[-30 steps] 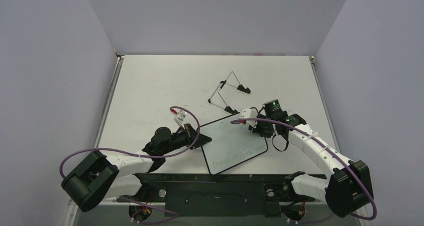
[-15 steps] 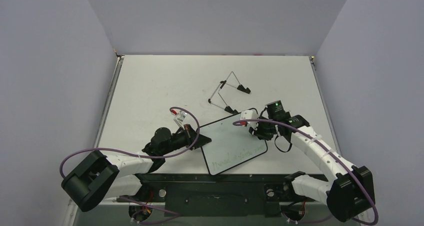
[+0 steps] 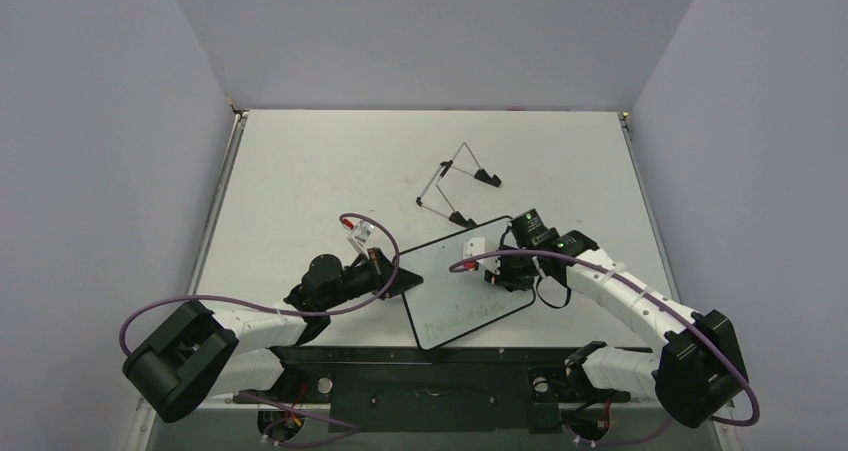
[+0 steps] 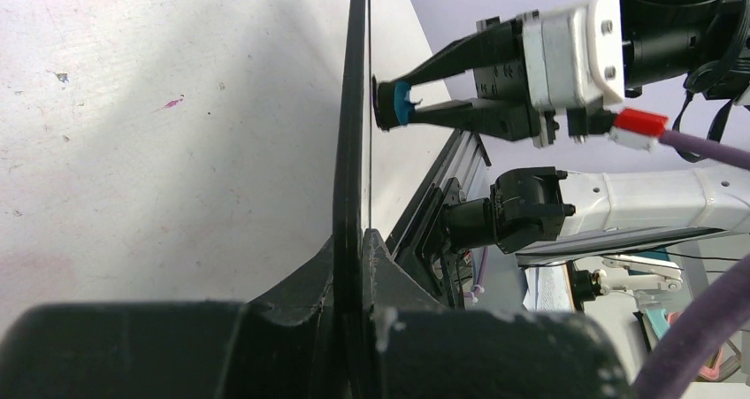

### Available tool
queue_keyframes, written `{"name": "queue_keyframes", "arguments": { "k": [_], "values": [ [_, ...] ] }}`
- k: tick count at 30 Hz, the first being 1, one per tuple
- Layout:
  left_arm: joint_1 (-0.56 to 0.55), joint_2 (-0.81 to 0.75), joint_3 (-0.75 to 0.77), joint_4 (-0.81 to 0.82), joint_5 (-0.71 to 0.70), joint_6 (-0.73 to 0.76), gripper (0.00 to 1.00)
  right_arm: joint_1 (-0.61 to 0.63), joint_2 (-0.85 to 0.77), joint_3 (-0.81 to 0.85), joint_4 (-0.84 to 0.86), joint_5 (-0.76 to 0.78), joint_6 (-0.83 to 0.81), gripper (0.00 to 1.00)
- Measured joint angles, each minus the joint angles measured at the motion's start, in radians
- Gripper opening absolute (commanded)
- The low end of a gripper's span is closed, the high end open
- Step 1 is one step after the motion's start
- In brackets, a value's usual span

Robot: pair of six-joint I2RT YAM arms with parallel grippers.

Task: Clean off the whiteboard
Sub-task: Erase the whiteboard at the center of the board.

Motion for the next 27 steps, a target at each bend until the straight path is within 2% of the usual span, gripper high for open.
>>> {"name": "queue_keyframes", "arguments": {
  "k": [9, 13, 20, 27],
  "values": [
    [0.002, 0.000, 0.000, 0.000, -0.001, -0.003, 0.00, -0.083, 0.020, -0.005, 0.119, 0.188, 0.108, 0.00],
    [0.005, 0.000, 0.000, -0.001, -0.002, -0.008, 0.00, -0.033, 0.019, -0.012, 0.099, 0.182, 0.062, 0.00],
    [0.005, -0.005, -0.002, -0.001, -0.001, -0.003, 0.00, 0.037, 0.002, -0.023, 0.001, 0.079, -0.034, 0.00],
    [0.006, -0.006, -0.002, -0.006, -0.007, 0.000, 0.00, -0.005, 0.002, -0.035, 0.098, 0.199, 0.055, 0.00]
  ]
}}
